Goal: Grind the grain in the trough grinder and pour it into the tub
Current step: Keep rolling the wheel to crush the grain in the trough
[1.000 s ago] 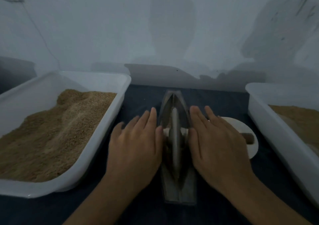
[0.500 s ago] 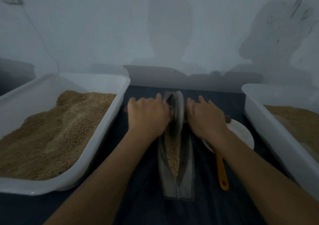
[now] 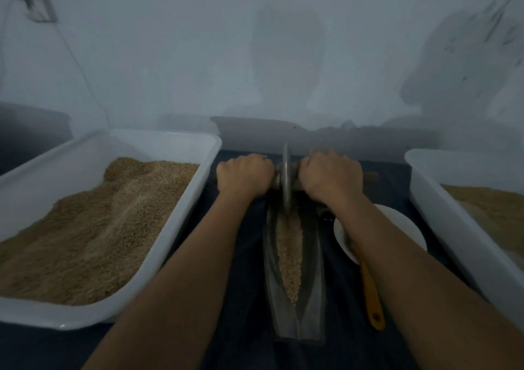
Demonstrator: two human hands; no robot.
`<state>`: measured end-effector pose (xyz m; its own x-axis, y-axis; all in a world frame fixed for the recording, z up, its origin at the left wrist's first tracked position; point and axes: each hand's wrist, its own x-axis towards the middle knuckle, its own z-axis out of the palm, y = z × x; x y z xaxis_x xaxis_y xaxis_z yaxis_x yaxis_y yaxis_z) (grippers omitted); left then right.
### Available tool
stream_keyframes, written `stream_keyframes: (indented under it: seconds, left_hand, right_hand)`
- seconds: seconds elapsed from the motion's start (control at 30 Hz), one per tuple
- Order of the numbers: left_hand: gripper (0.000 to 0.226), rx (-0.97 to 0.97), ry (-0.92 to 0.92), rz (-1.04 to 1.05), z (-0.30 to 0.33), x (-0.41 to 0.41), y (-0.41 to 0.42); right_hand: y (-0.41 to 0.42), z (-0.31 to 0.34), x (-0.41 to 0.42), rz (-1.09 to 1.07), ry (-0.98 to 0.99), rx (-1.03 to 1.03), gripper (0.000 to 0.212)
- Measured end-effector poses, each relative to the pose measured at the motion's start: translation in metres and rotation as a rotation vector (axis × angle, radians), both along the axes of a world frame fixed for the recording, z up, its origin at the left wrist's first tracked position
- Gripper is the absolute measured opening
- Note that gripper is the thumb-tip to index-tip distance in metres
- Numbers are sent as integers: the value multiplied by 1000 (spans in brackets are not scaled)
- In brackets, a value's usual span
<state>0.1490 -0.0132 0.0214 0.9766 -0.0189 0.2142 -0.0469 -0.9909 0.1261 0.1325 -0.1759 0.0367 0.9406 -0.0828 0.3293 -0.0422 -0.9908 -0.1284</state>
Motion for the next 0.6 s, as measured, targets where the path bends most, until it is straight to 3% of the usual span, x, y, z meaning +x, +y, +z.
stream_keyframes:
  seconds: [0.13,0.27,0.4,0.47,0.6]
  left_hand:
    - [42,141,-159,-51,-16,-75,11]
    - [49,-21,-266,-200,-28,-138,26]
    - [57,123,-243,-109,-15,-107,13]
    - [44,172,-207,-51,-10,-70,3]
    - [27,65,-94,-2,4,-6,-5]
  right_hand:
    - [-2,-19,-63,131,-37,-39,60]
    - [-12,-35,-127,233,-121,-6,64]
    - [-11,-32,-100,171,-134,-36,56]
    - [-8,-25,-59,105,-73,-45,50]
    - [-6,-7,5,-12,30,23,47]
